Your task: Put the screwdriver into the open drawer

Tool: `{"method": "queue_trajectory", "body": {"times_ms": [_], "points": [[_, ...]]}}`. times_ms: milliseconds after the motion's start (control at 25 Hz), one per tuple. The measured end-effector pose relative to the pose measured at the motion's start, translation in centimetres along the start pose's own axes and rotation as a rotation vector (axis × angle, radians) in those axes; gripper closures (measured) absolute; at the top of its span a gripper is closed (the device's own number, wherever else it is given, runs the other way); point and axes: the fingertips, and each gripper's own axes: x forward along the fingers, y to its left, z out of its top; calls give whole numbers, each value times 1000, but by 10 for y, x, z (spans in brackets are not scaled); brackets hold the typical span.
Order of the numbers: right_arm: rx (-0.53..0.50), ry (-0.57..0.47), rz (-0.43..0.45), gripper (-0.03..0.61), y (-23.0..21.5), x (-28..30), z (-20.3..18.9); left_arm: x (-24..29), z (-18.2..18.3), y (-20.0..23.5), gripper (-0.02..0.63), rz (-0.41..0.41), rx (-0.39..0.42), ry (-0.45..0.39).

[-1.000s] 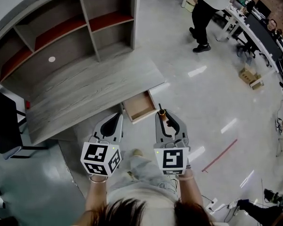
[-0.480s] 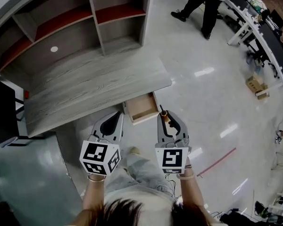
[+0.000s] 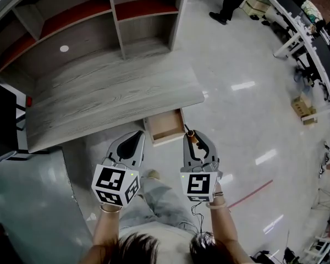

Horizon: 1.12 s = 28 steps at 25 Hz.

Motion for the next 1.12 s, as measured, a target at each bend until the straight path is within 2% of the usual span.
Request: {"method": "queue_trajectory", "body": {"times_ms": [200, 1120], "points": [[-31, 44, 27, 492, 2, 11, -21, 5, -8, 1, 597, 19, -7, 6], [-201, 123, 124, 492, 42, 68, -87, 15, -54, 28, 597, 70, -57, 51]]}}
